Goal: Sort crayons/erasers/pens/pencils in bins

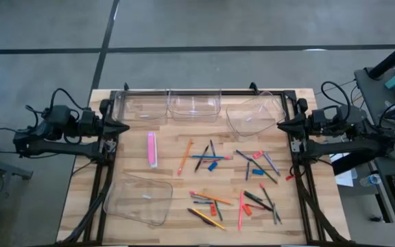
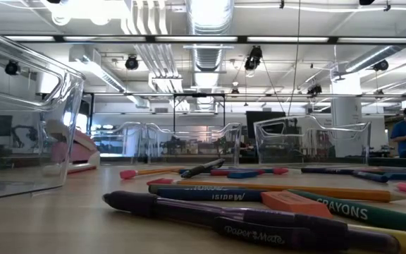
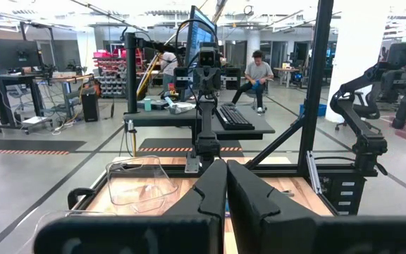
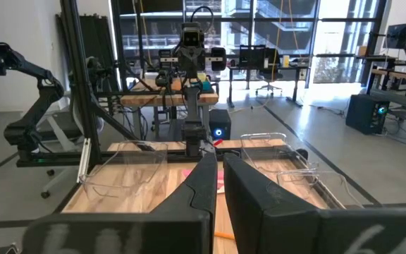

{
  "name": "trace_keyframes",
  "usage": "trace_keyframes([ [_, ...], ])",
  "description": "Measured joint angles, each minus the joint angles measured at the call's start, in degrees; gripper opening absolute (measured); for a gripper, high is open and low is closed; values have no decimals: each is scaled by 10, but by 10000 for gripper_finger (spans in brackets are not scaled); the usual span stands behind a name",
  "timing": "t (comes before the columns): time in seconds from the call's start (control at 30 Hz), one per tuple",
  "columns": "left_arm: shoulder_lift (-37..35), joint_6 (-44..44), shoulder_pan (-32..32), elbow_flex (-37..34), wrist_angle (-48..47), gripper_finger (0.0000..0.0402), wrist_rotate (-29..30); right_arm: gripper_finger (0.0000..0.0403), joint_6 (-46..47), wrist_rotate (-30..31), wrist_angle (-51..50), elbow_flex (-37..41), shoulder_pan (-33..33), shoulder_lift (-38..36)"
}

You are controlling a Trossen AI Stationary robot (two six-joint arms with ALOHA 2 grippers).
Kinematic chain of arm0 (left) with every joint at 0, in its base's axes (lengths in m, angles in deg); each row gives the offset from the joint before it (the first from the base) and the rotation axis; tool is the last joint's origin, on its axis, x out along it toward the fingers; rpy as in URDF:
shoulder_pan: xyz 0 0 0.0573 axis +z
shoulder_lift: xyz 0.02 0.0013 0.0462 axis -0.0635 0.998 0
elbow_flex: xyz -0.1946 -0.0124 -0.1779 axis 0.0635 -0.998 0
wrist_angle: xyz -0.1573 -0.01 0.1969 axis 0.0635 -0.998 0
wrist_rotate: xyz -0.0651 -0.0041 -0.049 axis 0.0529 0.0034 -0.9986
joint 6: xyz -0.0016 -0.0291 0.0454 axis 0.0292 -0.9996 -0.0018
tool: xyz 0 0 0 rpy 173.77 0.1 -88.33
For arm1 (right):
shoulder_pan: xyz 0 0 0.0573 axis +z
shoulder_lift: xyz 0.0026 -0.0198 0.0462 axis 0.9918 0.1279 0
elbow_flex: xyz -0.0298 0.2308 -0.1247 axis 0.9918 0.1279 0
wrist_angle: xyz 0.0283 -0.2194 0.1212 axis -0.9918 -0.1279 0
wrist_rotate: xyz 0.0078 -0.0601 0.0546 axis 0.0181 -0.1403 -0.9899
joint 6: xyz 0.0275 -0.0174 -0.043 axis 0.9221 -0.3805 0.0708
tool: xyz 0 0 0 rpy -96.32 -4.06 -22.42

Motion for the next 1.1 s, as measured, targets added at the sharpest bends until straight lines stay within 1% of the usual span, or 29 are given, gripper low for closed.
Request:
trace_keyframes([
  [0.27,0,0,0,0,0,0,0,22,0,0,4,0,0,0],
  [0.33,0,0,0,0,0,0,0,22,-17,1,9,0,0,0],
  [0.4,0,0,0,0,0,0,0,22,-41,1,24,0,0,2],
  [0.5,0,0,0,0,0,0,0,22,-43,0,56,0,0,7],
  [0.7,0,0,0,0,0,0,0,22,-4,1,109,0,0,28],
  [0.9,0,0,0,0,0,0,0,22,80,1,151,-1,0,88],
  [1.0,0,0,0,0,0,0,0,22,80,1,106,-20,0,120],
  [1.1,0,0,0,0,0,0,0,22,86,15,22,-57,0,152],
])
